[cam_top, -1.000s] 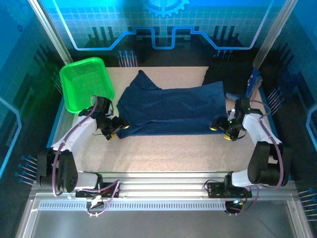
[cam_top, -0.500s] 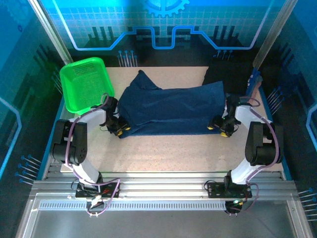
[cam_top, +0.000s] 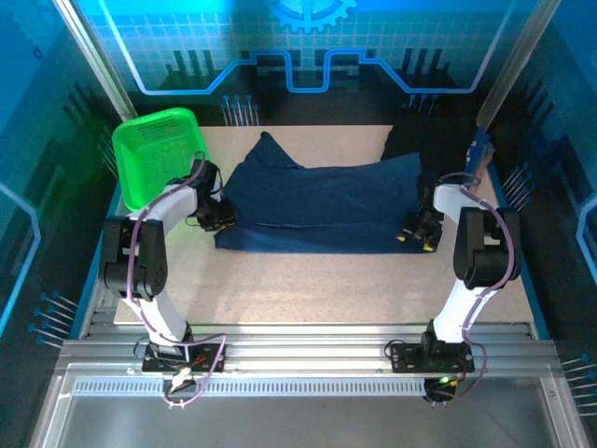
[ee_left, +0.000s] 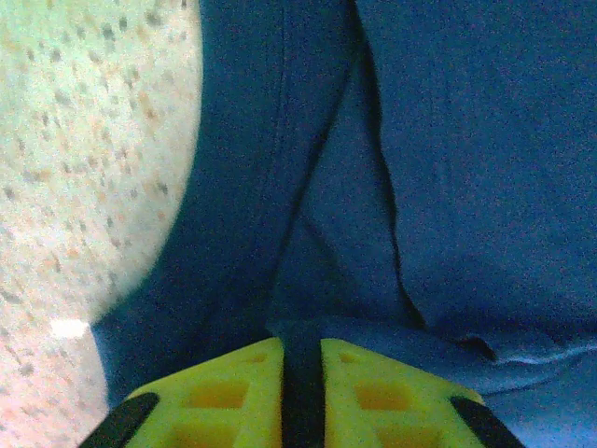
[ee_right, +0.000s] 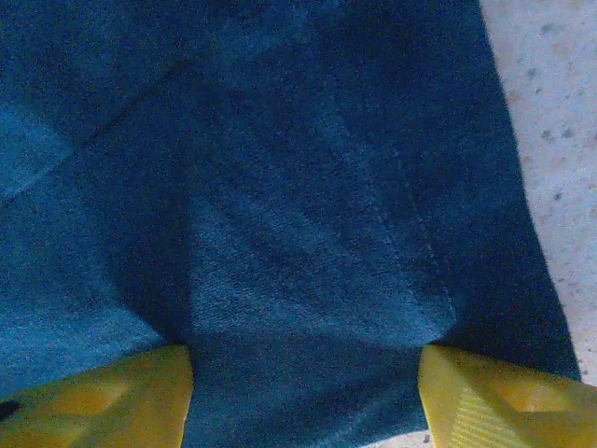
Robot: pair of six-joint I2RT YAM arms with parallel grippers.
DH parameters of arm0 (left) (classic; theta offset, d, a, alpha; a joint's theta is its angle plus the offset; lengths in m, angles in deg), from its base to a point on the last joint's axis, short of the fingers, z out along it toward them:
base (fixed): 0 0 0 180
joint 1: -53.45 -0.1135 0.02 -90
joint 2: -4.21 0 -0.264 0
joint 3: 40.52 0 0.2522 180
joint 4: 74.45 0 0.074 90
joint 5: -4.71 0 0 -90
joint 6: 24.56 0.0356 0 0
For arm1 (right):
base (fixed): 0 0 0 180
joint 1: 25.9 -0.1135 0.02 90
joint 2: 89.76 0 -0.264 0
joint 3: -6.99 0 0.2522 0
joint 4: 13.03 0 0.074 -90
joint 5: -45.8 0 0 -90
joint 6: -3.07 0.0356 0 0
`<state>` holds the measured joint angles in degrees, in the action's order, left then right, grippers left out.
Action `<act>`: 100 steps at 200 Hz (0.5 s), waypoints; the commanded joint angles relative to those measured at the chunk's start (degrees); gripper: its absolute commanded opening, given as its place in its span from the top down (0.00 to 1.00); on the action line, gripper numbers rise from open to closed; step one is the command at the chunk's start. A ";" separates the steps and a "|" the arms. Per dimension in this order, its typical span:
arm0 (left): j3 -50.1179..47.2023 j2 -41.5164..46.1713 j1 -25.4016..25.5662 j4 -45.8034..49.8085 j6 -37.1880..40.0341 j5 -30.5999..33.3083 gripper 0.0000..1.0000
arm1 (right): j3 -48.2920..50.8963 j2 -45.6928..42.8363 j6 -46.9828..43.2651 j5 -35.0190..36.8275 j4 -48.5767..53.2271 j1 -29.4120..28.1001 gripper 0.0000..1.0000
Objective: Fold and stack the t-shirts
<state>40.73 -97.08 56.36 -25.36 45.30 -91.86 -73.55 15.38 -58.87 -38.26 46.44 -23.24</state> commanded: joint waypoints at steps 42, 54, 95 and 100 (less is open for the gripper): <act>2.47 4.15 -0.83 6.16 -2.58 7.61 0.51 | -0.99 -0.53 -0.07 -0.35 2.27 -0.46 0.30; 1.84 9.34 -0.60 7.42 -5.59 8.06 0.45 | -0.60 -2.20 -0.19 -1.31 2.06 -0.46 0.29; 2.73 15.24 6.82 3.06 -18.39 -3.58 0.33 | 1.50 -9.73 -1.90 -7.92 -0.43 -1.15 0.20; 1.64 14.87 7.27 0.73 -20.80 -5.95 0.33 | 1.72 -10.73 -2.65 -9.04 -0.99 -1.39 0.19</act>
<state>43.29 -81.15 60.21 -20.77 35.66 -87.73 -72.90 10.20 -59.14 -41.69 46.49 -23.31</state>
